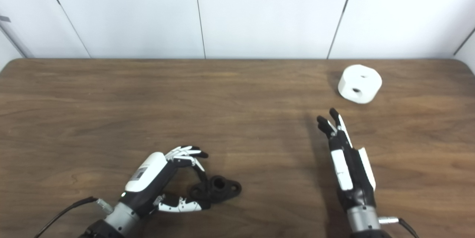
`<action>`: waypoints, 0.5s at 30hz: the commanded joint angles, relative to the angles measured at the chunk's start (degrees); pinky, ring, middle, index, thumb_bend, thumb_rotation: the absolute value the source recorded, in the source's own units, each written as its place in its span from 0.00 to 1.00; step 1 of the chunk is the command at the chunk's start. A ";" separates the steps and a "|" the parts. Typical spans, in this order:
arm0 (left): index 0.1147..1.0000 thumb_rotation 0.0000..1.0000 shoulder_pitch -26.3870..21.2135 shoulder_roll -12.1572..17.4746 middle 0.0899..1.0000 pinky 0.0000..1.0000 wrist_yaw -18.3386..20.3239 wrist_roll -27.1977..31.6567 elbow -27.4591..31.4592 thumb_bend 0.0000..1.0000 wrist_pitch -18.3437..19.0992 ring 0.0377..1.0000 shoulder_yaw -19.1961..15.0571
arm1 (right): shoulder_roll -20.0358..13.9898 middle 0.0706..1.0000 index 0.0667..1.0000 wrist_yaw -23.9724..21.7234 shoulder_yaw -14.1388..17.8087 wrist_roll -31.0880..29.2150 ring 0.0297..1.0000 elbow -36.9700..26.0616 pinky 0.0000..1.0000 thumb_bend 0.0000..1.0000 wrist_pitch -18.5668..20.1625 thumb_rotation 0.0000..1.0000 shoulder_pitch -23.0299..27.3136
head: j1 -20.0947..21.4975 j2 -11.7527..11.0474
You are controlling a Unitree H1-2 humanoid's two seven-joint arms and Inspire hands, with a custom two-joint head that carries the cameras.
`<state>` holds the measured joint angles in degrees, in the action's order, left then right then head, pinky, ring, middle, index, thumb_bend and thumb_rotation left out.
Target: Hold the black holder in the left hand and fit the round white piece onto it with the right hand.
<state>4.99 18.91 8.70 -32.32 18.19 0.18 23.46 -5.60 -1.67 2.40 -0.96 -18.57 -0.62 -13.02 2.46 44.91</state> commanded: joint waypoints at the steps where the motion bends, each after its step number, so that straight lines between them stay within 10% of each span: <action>1: 0.42 0.05 1.88 0.50 0.78 0.95 3.01 -2.31 -2.23 0.52 0.52 0.88 2.03 | 2.37 0.90 0.98 0.68 -0.88 0.10 0.92 -3.58 0.99 0.60 -0.59 0.96 -8.29 | 0.03 0.34; 15: 0.42 0.05 2.63 -0.23 0.78 0.95 2.80 -11.79 -1.71 0.52 -0.08 0.88 2.91 | 1.96 0.89 0.98 0.73 -0.93 0.89 0.92 -5.93 0.97 0.61 1.98 0.98 -8.61 | 0.30 2.08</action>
<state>5.32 18.08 8.50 -42.07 18.05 -1.10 24.77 -5.61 -1.61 2.26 -0.64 -21.69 2.09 -13.03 2.72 46.93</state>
